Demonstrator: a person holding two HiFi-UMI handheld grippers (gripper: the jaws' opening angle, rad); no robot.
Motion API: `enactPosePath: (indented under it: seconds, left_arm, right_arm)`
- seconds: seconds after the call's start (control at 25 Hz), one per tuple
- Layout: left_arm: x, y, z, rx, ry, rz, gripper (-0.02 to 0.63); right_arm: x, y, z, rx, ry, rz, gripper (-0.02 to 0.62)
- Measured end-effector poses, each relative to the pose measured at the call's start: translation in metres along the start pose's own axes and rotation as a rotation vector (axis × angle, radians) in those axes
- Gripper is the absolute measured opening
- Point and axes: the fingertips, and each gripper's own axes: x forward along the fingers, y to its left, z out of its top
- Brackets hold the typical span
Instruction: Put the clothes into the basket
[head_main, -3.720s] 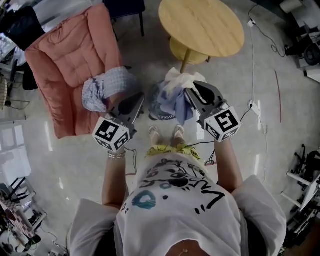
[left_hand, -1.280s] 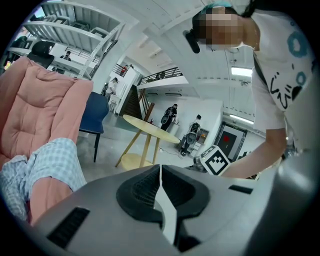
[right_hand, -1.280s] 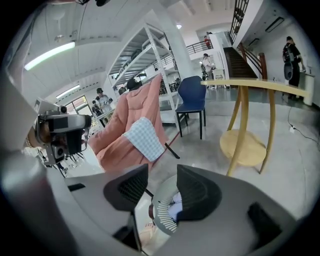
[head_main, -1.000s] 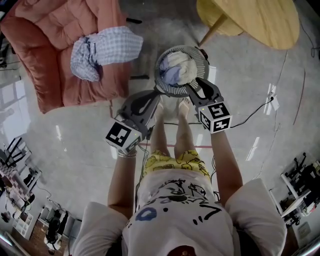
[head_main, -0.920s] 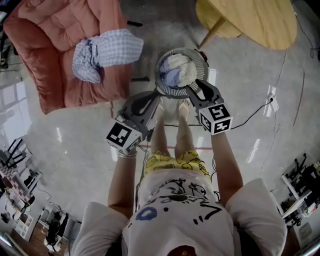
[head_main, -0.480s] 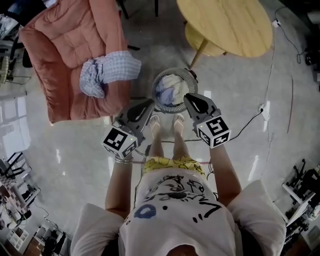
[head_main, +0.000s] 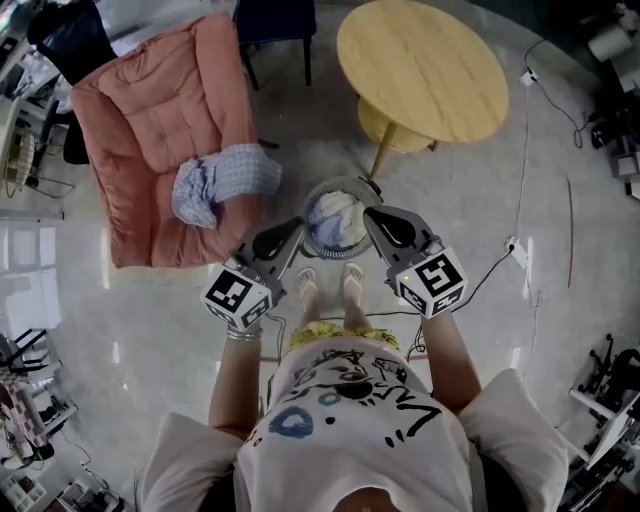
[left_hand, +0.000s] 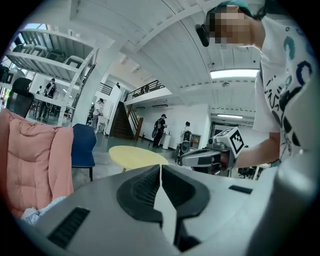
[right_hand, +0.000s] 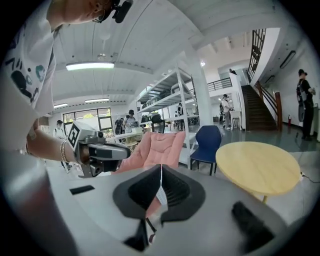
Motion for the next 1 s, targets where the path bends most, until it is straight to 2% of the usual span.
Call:
enactPosePath:
  seconds: [0.52, 0.8, 1.0]
  left_arm:
    - [-0.025, -0.027, 0.084, 0.097, -0.102, -0.011, 0.023]
    - [-0.04, -0.031, 0.109, 0.13, -0.136, 0.006, 0.023]
    - [-0.044, -0.03, 0.123, 0.153, -0.162, 0.034, 0.023]
  right_arm:
    - [-0.054, 0.022, 0.093, -0.103, -0.168, 0.023, 0.026]
    - [-0.074, 0.027, 0.133, -0.138, -0.256, 0.012, 0.026]
    - [-0.085, 0.025, 0.147, -0.157, -0.277, -0.008, 0.026]
